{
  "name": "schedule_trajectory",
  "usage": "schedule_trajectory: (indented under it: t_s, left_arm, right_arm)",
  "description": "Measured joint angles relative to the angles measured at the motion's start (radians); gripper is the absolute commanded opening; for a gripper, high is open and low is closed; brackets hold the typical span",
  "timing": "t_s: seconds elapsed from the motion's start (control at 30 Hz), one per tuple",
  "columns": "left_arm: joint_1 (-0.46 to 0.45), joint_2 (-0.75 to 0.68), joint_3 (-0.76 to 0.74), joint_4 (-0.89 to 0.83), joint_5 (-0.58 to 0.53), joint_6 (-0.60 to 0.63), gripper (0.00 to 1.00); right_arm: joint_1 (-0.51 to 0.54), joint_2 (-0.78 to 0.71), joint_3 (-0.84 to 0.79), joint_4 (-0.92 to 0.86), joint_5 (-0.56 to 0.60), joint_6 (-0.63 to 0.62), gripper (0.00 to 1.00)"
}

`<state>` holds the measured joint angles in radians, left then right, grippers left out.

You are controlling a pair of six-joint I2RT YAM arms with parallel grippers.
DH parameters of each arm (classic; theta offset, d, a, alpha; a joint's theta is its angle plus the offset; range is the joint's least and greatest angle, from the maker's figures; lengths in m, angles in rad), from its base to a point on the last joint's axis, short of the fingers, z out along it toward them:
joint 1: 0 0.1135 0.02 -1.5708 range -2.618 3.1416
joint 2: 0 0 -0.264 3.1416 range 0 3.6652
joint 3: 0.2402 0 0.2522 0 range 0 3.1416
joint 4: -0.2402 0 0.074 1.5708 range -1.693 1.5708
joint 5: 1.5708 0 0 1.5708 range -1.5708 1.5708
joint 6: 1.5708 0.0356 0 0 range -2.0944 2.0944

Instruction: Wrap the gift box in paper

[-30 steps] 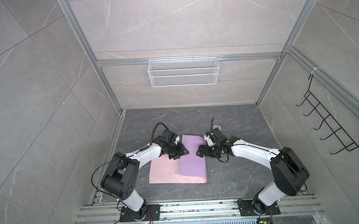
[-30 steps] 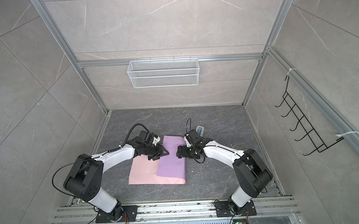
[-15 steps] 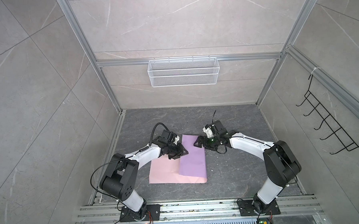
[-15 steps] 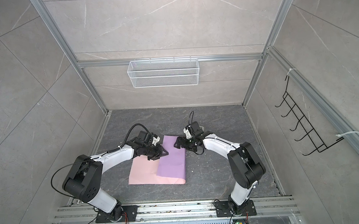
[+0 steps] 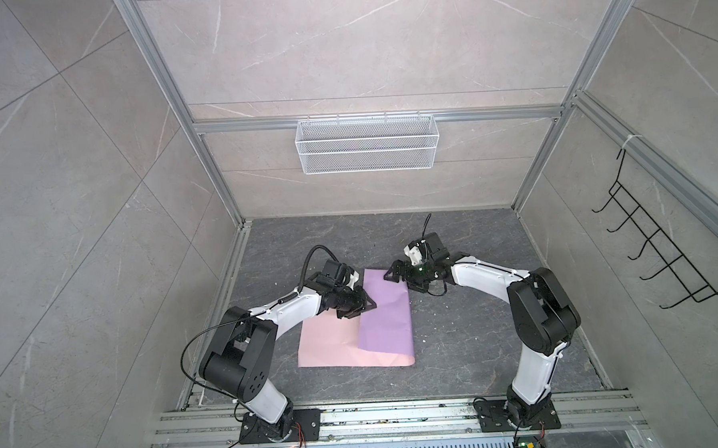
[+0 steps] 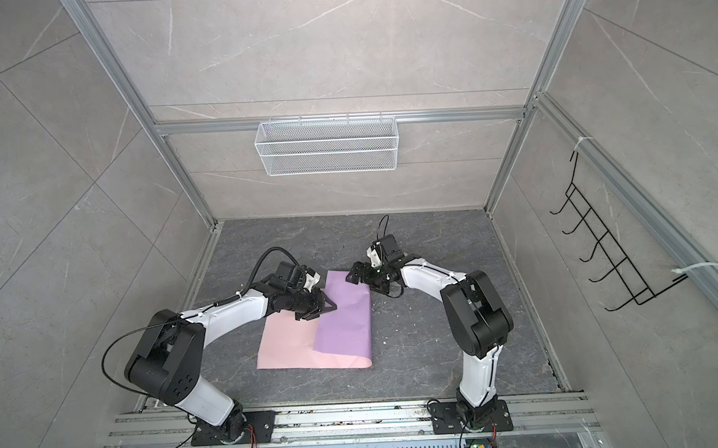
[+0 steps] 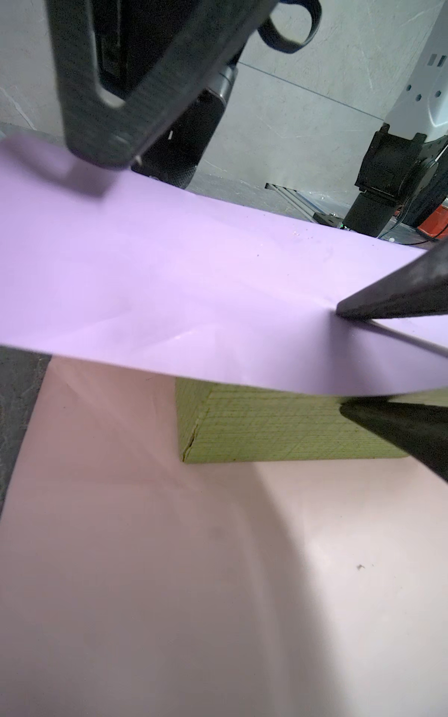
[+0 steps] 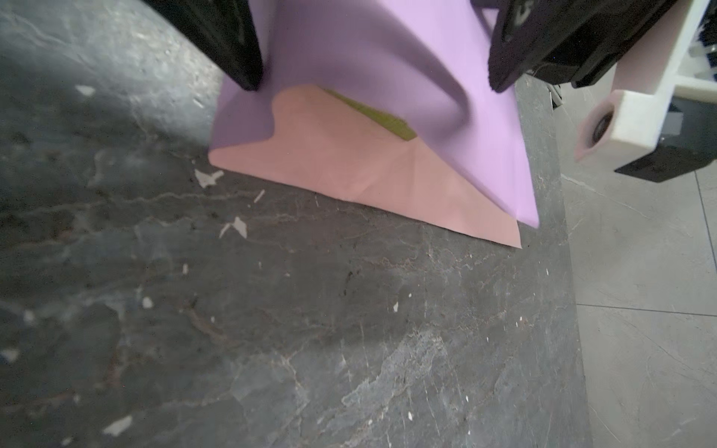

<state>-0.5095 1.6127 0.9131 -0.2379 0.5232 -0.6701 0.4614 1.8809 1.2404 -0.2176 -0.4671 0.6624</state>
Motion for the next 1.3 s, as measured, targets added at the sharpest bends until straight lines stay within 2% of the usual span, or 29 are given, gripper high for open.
schedule_trajectory:
  t_s: [0.2, 0.33, 0.6, 0.77, 1.0, 1.2, 1.3]
  left_arm:
    - [0.0, 0.0, 0.0, 0.0, 0.0, 0.001, 0.33]
    - [0.0, 0.0, 0.0, 0.0, 0.001, 0.001, 0.33]
    - [0.0, -0.006, -0.004, 0.004, -0.001, -0.003, 0.33]
    - [0.0, -0.011, -0.011, 0.013, -0.005, -0.01, 0.33]
    - [0.0, -0.017, -0.021, 0.027, -0.006, -0.016, 0.33]
    - [0.0, -0.021, -0.028, 0.037, -0.006, -0.023, 0.33]
    - [-0.001, -0.024, -0.033, 0.042, -0.011, -0.026, 0.37]
  right_arm:
    - [-0.029, 0.023, 0.03, 0.002, -0.004, -0.005, 0.92]
    - [-0.052, -0.002, 0.019, -0.023, 0.037, -0.031, 0.92]
    - [-0.029, -0.274, -0.215, -0.05, 0.064, -0.04, 0.92]
    - [0.026, -0.363, -0.336, -0.055, 0.07, -0.019, 0.89]
    - [0.117, -0.368, -0.37, -0.05, 0.078, 0.018, 0.86]
    - [0.129, -0.33, -0.368, -0.043, 0.088, 0.024, 0.84]
    - [0.129, -0.304, -0.36, -0.041, 0.086, 0.023, 0.83]
